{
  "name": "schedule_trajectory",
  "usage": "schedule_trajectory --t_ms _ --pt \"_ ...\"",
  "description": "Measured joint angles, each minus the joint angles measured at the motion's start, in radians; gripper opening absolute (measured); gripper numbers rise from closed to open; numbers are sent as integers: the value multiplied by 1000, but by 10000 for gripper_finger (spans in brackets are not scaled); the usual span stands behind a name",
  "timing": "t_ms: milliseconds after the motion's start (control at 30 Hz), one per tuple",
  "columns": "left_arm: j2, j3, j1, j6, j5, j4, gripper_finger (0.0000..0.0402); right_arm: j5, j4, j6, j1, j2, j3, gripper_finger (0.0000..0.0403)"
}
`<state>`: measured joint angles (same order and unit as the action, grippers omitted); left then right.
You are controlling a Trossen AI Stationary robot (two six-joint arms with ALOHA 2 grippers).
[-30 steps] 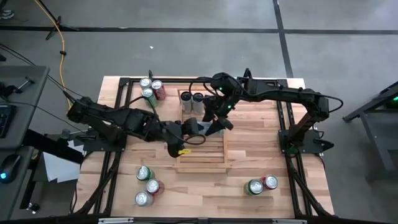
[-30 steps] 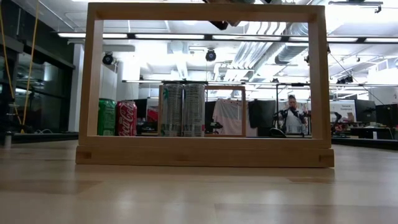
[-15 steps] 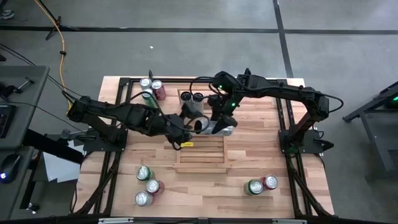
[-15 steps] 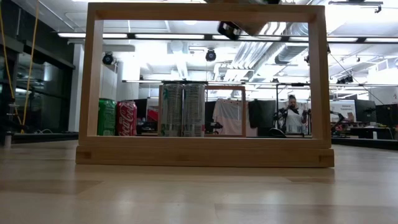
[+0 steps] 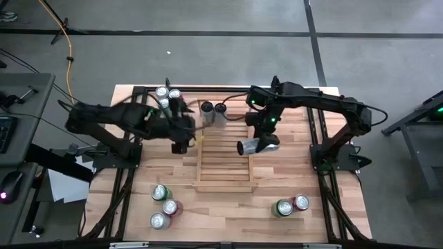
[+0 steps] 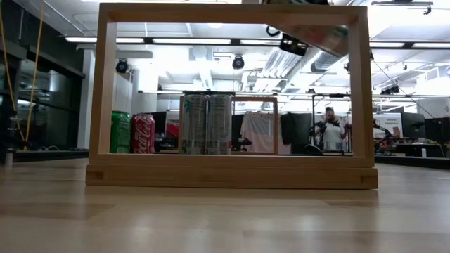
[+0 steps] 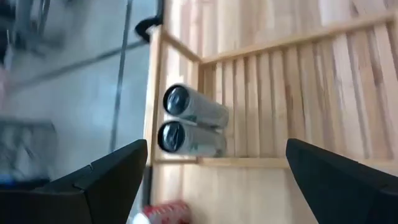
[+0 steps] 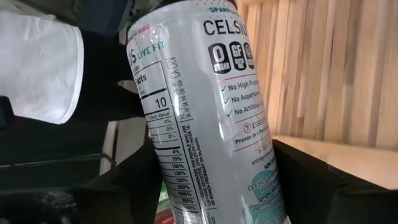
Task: Place canned beverage on shelf
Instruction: Put the white and pink can on the shelf aligned with the other white and pink cans
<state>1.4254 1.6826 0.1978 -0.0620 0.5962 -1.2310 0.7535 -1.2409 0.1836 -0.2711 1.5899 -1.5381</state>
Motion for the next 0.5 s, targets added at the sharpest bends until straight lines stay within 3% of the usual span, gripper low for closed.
schedule_trajectory --t_ms 133,267,367,500 --pt "-59 -1 -17 113 1 16 376 -1 37 -67 0 -96 140 244" --pt "-144 -60 -22 144 34 131 376 -8 192 -222 14 -253 360 244" --pt "-247 -194 -26 132 43 344 376 -22 363 -383 31 -381 512 244" --pt "-389 -443 -57 161 11 693 376 -116 631 -580 66 -533 662 244"
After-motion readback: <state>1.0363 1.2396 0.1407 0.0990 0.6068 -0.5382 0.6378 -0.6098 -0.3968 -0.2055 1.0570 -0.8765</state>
